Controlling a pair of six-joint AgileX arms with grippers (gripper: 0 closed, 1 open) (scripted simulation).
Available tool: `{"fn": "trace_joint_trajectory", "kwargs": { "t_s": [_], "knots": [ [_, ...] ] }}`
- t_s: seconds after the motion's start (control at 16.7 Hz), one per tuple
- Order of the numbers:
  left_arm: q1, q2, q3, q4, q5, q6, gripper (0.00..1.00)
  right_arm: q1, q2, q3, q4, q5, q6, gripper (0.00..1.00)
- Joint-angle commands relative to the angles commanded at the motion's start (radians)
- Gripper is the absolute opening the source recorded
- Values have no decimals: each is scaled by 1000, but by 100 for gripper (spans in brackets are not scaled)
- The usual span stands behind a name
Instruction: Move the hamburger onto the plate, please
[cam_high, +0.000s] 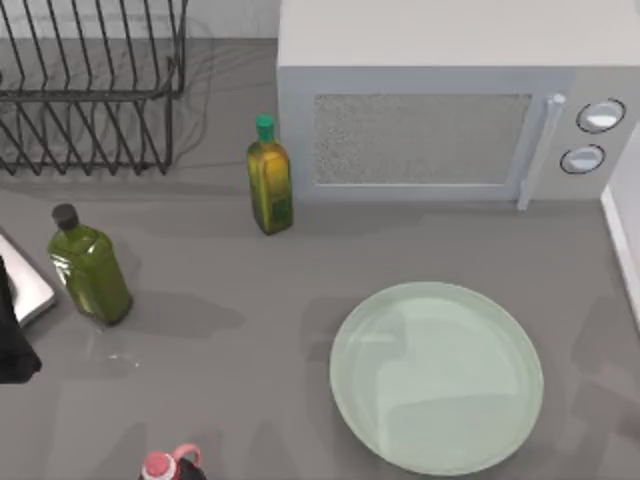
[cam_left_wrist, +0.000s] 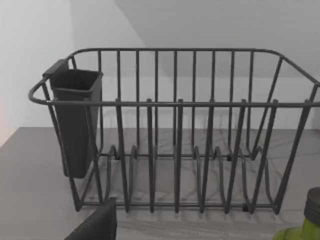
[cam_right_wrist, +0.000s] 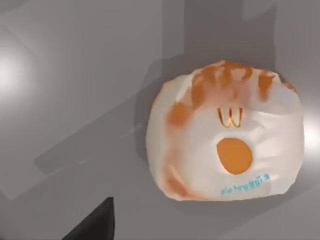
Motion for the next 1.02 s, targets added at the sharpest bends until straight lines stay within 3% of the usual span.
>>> {"fn": "trace_joint_trajectory", "kwargs": {
  "t_s": [0.48,1.02],
  "knots": [
    [0,0,0,0,0,0,100,-2,36,7,-2,0,-23,100],
    [0,0,0,0,0,0,100,4,220,-171,366,0,-17,100]
  ]
}}
